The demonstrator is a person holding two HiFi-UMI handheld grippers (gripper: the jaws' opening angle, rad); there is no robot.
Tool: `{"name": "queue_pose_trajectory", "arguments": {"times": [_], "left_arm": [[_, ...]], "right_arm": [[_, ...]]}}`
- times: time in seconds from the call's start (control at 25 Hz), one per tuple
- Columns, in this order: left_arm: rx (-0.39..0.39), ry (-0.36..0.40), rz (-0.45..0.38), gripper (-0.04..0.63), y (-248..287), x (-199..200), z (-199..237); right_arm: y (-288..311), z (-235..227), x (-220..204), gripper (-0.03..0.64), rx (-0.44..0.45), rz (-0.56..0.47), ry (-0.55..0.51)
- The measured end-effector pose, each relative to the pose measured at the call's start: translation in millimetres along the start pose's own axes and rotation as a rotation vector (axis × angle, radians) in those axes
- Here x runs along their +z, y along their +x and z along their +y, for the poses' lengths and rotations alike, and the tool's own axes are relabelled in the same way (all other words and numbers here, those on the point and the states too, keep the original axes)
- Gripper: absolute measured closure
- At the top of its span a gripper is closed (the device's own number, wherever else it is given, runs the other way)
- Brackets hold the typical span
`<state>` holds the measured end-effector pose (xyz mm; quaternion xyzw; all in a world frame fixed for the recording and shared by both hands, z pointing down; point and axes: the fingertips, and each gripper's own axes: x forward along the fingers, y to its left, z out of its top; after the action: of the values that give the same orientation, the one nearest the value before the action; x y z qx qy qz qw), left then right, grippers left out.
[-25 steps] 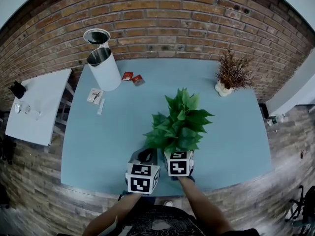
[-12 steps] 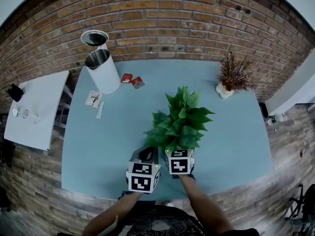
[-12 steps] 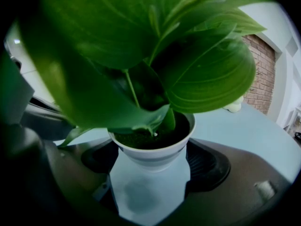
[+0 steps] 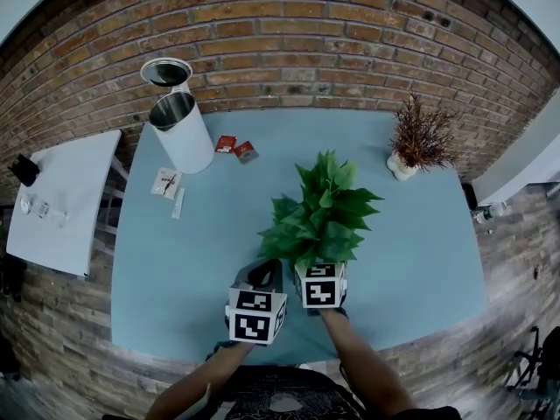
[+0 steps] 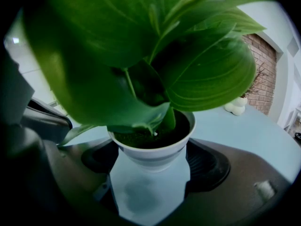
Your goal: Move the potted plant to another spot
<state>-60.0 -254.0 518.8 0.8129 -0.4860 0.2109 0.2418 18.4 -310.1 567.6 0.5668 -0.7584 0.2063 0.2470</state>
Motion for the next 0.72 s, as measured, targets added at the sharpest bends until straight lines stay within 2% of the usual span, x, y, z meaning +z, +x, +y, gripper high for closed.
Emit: {"name": "queue_pose_trajectory", "arguments": {"times": [0.72], "left_arm": [[-0.028, 0.004, 0.021, 0.597, 16.6, 2.4, 12.9]], "right_arm": [[23.0, -3.6, 14.0, 0.172, -0.029, -0.001, -0.003]]}}
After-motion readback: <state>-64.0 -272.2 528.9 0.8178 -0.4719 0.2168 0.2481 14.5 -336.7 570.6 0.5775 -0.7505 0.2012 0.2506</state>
